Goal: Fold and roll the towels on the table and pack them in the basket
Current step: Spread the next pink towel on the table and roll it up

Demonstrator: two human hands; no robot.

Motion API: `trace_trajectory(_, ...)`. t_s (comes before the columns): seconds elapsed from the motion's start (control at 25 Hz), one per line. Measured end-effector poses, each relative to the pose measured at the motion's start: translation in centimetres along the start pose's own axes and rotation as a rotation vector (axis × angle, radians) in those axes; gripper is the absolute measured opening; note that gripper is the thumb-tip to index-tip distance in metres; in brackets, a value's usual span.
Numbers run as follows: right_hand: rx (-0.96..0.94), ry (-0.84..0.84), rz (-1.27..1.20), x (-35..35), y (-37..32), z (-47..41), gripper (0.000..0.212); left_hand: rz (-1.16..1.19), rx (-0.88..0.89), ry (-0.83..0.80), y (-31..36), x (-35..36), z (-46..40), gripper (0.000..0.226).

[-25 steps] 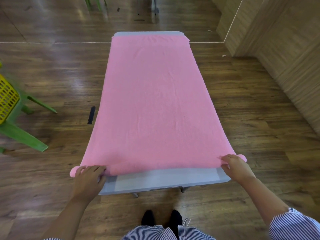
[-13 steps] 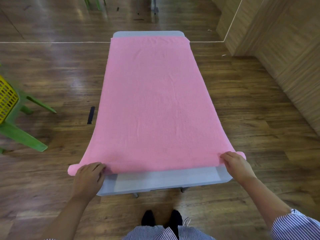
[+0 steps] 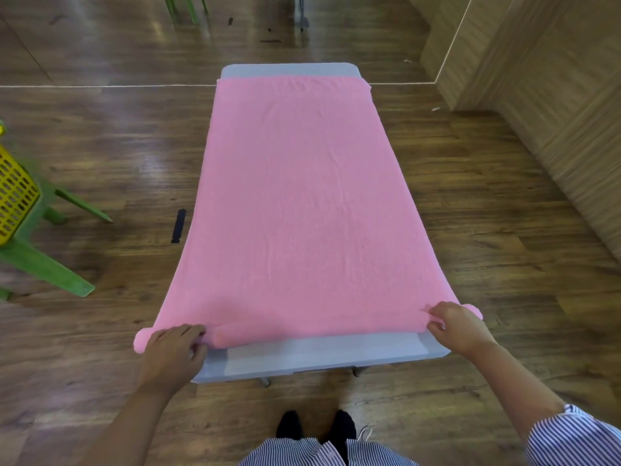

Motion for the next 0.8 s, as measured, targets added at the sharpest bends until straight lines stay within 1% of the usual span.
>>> trace_trajectory(0.08,-0.031,0.035,0.007,-0.3,-0.1,-0.4,0.026,0.002,0.023,0.035,0.2,-0.5,-0.6,0.04)
trace_trajectory(0.2,-0.067,0.122,0.015,-0.8,-0.4,-0.8,0.031,0.0,0.061,0.077,0.7,-1.1,-1.6,0.038)
trace_trajectory(0.28,-0.066,0.159,0.01,-0.8,-0.5,-0.9,0.026,0.022,0.019,0.061,0.8,-0.7,-1.8,0.038)
trace_trajectory(0.36,-0.05,0.15,-0.027,-0.4,-0.5,-0.8,0.02,0.046,-0.04,0.01,0.8,-0.3,-2.0,0.031)
trace_trajectory(0.44,-0.039,0.113,-0.064,-0.3,-0.4,-0.8,0.025,0.046,-0.038,-0.025,0.9,-0.1,-2.2,0.034)
trace_trajectory(0.52,0.007,0.027,-0.051,-0.1,-0.3,-0.7,0.038,0.037,-0.018,-0.036,1.1,-0.3,-2.4,0.034)
trace_trajectory(0.6,0.019,-0.006,-0.029,-0.4,-0.5,-0.6,0.036,0.012,-0.004,-0.046,1.2,-0.4,-2.2,0.03)
trace_trajectory(0.72,0.054,-0.087,0.099,-0.6,-0.5,-0.6,0.029,-0.036,0.015,-0.078,1.2,-0.2,-1.0,0.036)
trace_trajectory(0.8,0.036,-0.135,0.13,-0.5,-0.6,-0.5,0.04,-0.04,0.008,-0.074,1.1,-0.2,-0.4,0.036)
Point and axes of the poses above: each hand's wrist, its own z-axis away from the middle knuckle, its own x-axis out of the palm, y = z × x, the point moved 7 cm from there along -z, towards the middle knuckle, and after that the axes turned 5 degrees about -z, right-handed, at the moved point
